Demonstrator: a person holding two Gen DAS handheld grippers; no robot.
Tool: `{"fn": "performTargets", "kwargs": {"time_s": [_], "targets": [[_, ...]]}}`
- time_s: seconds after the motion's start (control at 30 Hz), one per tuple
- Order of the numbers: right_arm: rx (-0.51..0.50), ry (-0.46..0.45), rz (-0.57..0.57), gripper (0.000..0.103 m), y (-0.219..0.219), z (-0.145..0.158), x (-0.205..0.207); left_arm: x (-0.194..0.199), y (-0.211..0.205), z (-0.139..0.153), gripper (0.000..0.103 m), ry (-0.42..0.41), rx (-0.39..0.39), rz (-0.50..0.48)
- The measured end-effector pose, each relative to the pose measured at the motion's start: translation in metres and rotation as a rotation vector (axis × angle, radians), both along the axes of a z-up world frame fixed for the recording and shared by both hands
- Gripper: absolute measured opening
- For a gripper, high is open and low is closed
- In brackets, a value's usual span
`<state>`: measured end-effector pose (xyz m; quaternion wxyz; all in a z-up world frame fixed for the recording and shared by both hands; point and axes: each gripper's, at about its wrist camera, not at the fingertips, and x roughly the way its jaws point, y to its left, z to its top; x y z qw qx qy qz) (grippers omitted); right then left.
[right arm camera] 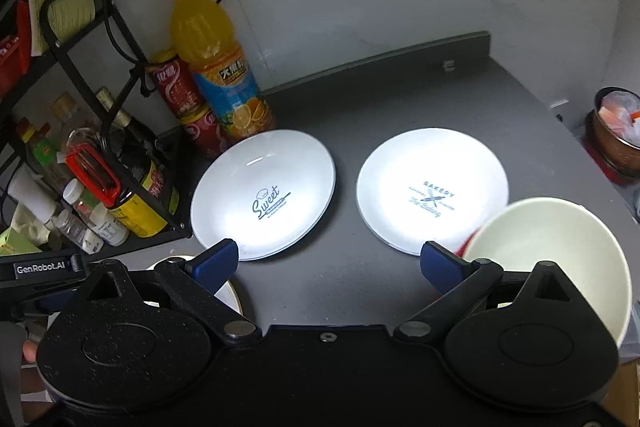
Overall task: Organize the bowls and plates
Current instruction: 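Move the left gripper toward the 'Sweet' plate while the right approaches the 'BAKERY' plate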
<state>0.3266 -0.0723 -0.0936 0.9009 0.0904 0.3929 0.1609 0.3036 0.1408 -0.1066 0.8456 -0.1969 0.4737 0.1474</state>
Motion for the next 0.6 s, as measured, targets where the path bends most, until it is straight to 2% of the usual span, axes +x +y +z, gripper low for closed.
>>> {"fn": "performTargets", "kwargs": {"time_s": [0.37, 0.53, 0.6], "targets": [[0.02, 0.035, 0.126, 0.098, 0.006, -0.007, 0.046, 0.013, 0.007, -0.009, 0.08, 0.008, -0.028, 0.155], [0.019, 0.058, 0.174, 0.098, 0.01, -0.01, 0.067, 0.022, 0.01, -0.016, 0.08, 0.02, -0.092, 0.212], [0.012, 0.059, 0.189, 0.098, 0.01, -0.012, 0.076, 0.028, 0.009, -0.019, 0.08, 0.036, -0.089, 0.223]]}}
